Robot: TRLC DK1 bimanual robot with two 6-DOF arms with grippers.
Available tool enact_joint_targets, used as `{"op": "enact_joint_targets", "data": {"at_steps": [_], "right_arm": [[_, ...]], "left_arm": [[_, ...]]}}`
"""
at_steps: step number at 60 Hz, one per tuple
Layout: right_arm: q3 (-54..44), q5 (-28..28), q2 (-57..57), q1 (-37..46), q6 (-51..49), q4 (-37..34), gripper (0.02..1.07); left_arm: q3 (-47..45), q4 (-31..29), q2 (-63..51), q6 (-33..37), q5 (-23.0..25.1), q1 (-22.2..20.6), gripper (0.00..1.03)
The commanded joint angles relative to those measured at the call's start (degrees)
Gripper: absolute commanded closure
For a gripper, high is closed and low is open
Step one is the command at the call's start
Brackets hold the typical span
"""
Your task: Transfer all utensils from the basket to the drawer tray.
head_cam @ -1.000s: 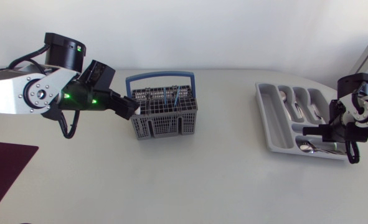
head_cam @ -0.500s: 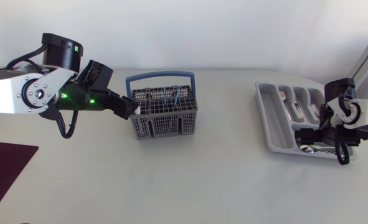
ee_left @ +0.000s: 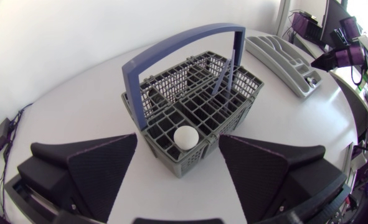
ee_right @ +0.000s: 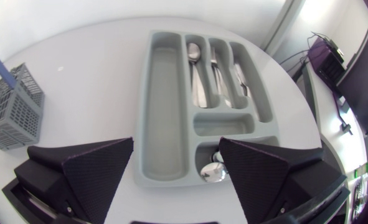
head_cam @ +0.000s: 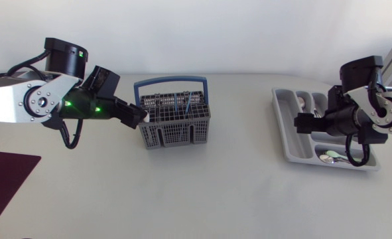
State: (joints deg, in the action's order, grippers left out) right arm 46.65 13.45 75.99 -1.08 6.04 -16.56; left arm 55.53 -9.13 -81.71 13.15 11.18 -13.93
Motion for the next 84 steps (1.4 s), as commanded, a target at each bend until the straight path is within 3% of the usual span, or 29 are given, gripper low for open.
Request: {"op": "enact_joint_targets", "data": {"at_steps": [1,19,29,32,34,37,51,63,71,76,81,84], "right_arm": [[-1.4,-1.2,-3.5,-4.6,2.2,-1.0,0.07],[3.5,-4.6,-3.9,-23.4,5.0,-1.4,0.07],[6.1,-15.3,-1.0,-24.7,4.5,2.5,0.07],[6.8,-20.4,0.5,-24.1,4.1,4.1,0.07],[7.4,-27.2,2.1,-22.8,3.5,6.6,0.07],[8.4,-30.7,3.7,-22.5,3.4,8.4,0.07],[14.3,-30.4,13.3,-25.2,0.8,12.2,0.08],[18.7,-30.2,21.8,-27.0,-0.8,17.3,0.33],[21.7,-29.2,26.9,-28.2,-1.7,19.6,0.4],[23.1,-27.3,29.8,-29.0,-3.6,21.6,0.4],[24.0,-26.4,31.7,-29.3,-5.3,22.3,0.4],[24.1,-25.5,32.4,-29.5,-6.2,23.9,0.48]], "left_arm": [[0.1,-0.3,0.2,0.5,0.4,-0.4,0.12],[-0.2,-0.5,-0.8,1.3,2.0,0.0,0.12],[-0.2,-0.5,-0.2,2.2,8.1,0.6,0.12],[-0.3,-0.5,-0.2,2.9,9.7,0.6,0.12],[-0.3,-0.5,-0.1,3.4,11.4,0.9,0.12],[-0.3,-0.3,-0.2,3.5,12.6,1.5,0.12],[-1.6,2.5,-1.3,6.6,16.2,2.2,0.12],[-0.8,-1.7,-1.3,11.6,17.5,1.9,0.12],[-0.8,-2.5,-1.6,13.5,16.9,2.2,0.12],[-3.3,-0.3,-0.8,16.4,14.6,2.0,0.12],[-7.7,8.5,-0.1,16.4,13.6,1.9,0.12],[-8.9,11.0,-0.5,16.4,13.3,1.8,0.12]]}}
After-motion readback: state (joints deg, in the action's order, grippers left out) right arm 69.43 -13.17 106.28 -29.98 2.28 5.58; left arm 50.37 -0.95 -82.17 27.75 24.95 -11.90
